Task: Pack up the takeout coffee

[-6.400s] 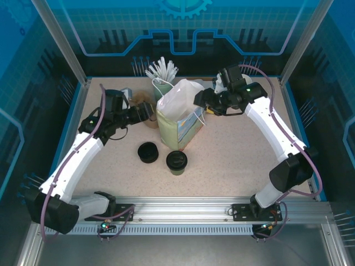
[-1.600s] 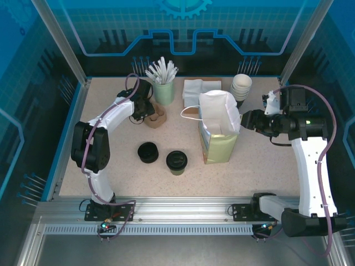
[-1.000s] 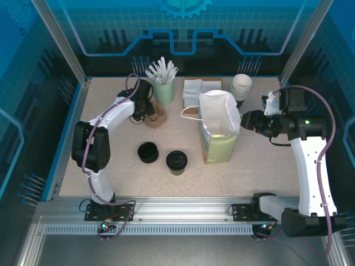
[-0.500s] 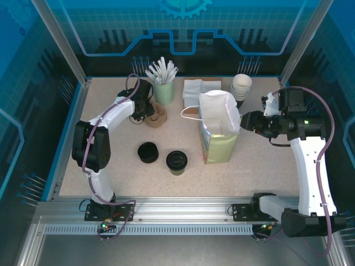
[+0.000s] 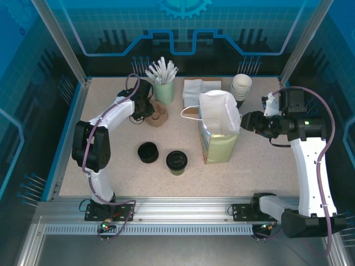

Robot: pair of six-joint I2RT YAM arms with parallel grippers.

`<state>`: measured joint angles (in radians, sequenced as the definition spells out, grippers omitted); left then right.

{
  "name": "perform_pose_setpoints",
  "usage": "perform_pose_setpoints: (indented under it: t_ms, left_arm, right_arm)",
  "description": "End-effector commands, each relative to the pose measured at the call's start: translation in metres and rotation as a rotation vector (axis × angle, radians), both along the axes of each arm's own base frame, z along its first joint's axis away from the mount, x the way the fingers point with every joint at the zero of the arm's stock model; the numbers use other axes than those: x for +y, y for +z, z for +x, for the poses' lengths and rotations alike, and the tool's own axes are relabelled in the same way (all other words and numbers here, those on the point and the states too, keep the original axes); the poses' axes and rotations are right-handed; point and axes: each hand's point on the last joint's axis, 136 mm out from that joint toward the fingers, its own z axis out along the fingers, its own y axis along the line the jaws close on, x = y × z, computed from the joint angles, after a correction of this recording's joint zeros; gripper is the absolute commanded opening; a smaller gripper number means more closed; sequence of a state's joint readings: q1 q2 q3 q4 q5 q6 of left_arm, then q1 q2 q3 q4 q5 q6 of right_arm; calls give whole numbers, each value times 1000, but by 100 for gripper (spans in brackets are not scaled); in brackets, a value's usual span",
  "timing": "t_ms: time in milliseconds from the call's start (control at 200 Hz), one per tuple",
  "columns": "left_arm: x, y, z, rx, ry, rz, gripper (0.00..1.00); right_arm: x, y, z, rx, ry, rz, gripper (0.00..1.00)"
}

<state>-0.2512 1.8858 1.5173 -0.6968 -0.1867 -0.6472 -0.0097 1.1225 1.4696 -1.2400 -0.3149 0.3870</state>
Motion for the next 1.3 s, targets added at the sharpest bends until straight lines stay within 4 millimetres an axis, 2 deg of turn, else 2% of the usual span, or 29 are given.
perform_pose_setpoints:
  t_ms: [0,255,340,385,490,725,1046,1296]
  left_arm:
    - [3,32,11,-92,-2,-23,22]
    - [6,48,14,-131,5,-39,23]
    - [9,48,11,-123,6,-26,29]
    - [11,45,9,-117,9,-18,34]
    - [14,35,6,-93,12,-11,37]
    - [15,19,9,-58,11,4,40]
    - [14,7,17,-31,-6,20,40]
    - [11,7,19,-32,-20,12,33]
  right_arm:
    - [-3,2,-2,-19,-1,-5,54]
    - [-2,2,-2,-18,-3,2,54]
    - [-2,2,-3,-16,-1,3,54]
    - [-2,1,-3,-16,-1,1,54]
    - [-2,0,-2,-15,0,1,54]
    - [-2,-4,-1,-7,2,3,54]
    - [-2,-7,2,1,4,2,54]
    - [-2,-10,3,5,6,4,54]
